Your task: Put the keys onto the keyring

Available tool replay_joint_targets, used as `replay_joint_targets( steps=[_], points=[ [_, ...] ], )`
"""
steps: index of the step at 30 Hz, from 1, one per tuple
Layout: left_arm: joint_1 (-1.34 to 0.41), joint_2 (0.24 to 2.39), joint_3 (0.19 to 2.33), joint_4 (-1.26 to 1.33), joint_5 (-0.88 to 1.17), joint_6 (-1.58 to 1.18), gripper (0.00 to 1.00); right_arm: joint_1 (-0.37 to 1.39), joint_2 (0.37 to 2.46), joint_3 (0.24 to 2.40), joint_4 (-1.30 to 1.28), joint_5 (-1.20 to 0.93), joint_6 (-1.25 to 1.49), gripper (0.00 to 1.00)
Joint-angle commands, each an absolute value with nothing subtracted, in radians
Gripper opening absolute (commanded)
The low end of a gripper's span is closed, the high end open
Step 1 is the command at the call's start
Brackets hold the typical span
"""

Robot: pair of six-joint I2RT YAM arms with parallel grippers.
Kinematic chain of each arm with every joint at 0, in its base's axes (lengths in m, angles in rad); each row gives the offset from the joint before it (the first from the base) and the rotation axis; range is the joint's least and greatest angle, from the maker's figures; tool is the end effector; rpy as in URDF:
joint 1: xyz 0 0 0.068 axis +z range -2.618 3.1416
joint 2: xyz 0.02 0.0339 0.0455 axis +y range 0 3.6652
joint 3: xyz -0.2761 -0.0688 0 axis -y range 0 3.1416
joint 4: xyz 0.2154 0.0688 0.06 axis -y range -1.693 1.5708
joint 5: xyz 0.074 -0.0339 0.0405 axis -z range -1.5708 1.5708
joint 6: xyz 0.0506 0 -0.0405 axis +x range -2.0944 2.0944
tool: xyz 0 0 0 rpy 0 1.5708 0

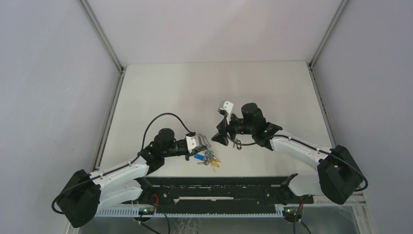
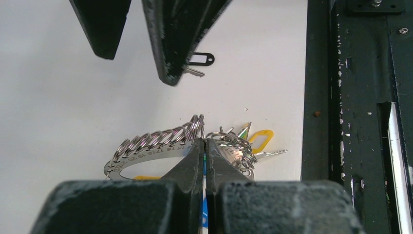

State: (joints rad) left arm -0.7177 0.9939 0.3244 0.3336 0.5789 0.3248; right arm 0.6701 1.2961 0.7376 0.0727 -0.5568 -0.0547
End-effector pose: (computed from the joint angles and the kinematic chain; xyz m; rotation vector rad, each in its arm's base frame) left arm 0.1215 -0.1428 0.2199 1.2883 1.4406 -0.8144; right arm 0.1895 0.1843 0.2614 -1.0732 1.8190 0.9470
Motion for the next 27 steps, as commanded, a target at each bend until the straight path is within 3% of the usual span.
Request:
replay_joint_targets(
  steps=[1,11,16,21,27],
  points=[
    [-0.718,0.98,0.353,0.374,0.587,0.339,0.0,0.719,1.3,0.74,0.183,-0.622,-0.015,0.67],
    [-0.718,0.963,0.345,0.382,0.59,0.339,0.0,0.751,1.414,0.784,0.109,-0.592,-0.031,0.68],
    [-0.718,0.946,0.33,0.401,0.598,0.34,0.0,0.687,1.435,0.779,0.062,-0.543,0.012,0.65],
    [-0.718,0.951,0.332,0.398,0.58,0.342,0.0,0.681,1.358,0.776,0.042,-0.732,-0.009,0.64],
    [-0.721,0.969,0.348,0.367,0.566,0.353,0.0,0.678,1.279,0.777,0.093,-0.686,0.057,0.66]
  ],
)
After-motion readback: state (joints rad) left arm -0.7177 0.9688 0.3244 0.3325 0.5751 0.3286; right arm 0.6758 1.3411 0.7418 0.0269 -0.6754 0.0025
